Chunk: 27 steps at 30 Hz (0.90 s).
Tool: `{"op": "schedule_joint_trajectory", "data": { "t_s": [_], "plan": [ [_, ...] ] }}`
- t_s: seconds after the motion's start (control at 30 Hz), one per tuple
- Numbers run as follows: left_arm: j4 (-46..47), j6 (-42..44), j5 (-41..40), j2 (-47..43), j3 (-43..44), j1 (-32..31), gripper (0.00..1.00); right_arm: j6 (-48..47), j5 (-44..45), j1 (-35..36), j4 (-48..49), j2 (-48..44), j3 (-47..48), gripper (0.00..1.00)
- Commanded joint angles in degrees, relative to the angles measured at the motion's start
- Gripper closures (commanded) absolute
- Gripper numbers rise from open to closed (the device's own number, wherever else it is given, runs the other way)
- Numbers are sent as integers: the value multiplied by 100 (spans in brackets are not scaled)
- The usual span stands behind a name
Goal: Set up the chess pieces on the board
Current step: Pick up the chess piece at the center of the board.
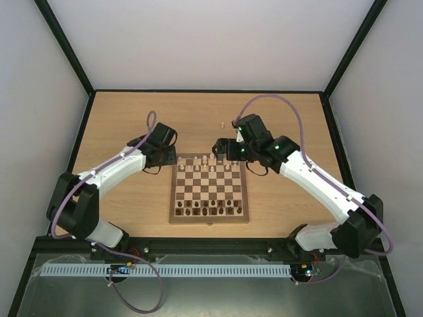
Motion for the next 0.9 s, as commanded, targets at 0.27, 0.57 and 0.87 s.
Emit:
{"op": "schedule_joint_trajectory", "data": {
  "t_s": [0.27,0.57,0.87],
  "plan": [
    [844,303,348,693,-175,344,43,-239,-413,-45,8,26,-6,1],
    [836,486,406,1155,-215,342,51,-315,-585,-90,67,-78,-188,1],
    [770,489,173,1398,-101,344,54,-350,-721,-117,109,-136,-302,1]
  ]
}}
